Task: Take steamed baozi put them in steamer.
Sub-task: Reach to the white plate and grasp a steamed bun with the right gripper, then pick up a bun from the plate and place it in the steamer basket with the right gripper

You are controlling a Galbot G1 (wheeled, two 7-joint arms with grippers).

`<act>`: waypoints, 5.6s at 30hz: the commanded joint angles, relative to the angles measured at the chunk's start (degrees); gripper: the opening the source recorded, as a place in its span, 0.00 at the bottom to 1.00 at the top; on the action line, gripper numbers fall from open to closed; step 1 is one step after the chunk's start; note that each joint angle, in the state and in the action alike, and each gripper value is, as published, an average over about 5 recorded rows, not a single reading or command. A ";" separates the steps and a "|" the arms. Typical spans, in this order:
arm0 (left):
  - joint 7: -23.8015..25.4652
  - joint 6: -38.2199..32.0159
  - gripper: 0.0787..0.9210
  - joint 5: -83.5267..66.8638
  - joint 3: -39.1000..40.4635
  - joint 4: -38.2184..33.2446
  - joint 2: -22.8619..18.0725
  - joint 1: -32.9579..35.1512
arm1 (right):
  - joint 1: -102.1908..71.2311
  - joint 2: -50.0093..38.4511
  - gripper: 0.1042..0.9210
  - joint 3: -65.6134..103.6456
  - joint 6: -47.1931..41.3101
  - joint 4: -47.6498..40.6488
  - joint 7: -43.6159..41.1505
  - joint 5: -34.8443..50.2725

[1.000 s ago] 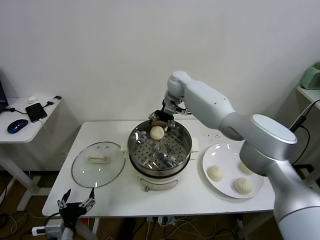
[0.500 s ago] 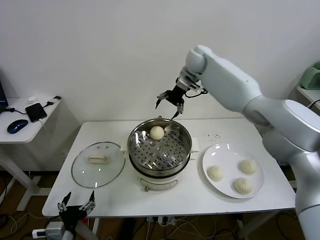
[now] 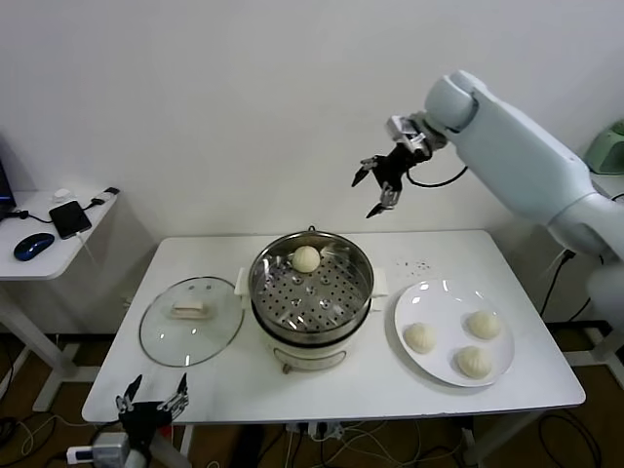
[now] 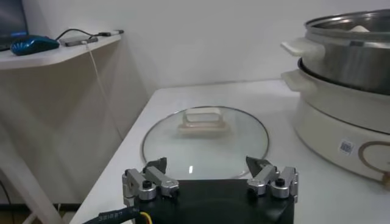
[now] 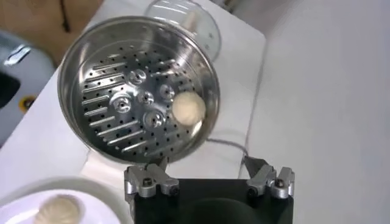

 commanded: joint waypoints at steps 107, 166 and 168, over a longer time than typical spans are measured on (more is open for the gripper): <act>0.68 1.53 0.88 -2.15 2.14 -2.47 0.31 -0.61 | -22.63 -15.46 0.51 4.69 -10.33 15.92 -0.88 -11.91; 1.07 2.06 0.88 -8.66 -0.46 -3.09 0.80 -4.96 | -4.54 31.61 0.52 -24.88 -31.42 -2.64 10.93 5.13; 1.07 2.03 0.88 -8.65 -0.44 -2.97 0.81 -4.96 | -4.51 31.38 0.53 -24.86 -31.39 -2.37 11.00 4.93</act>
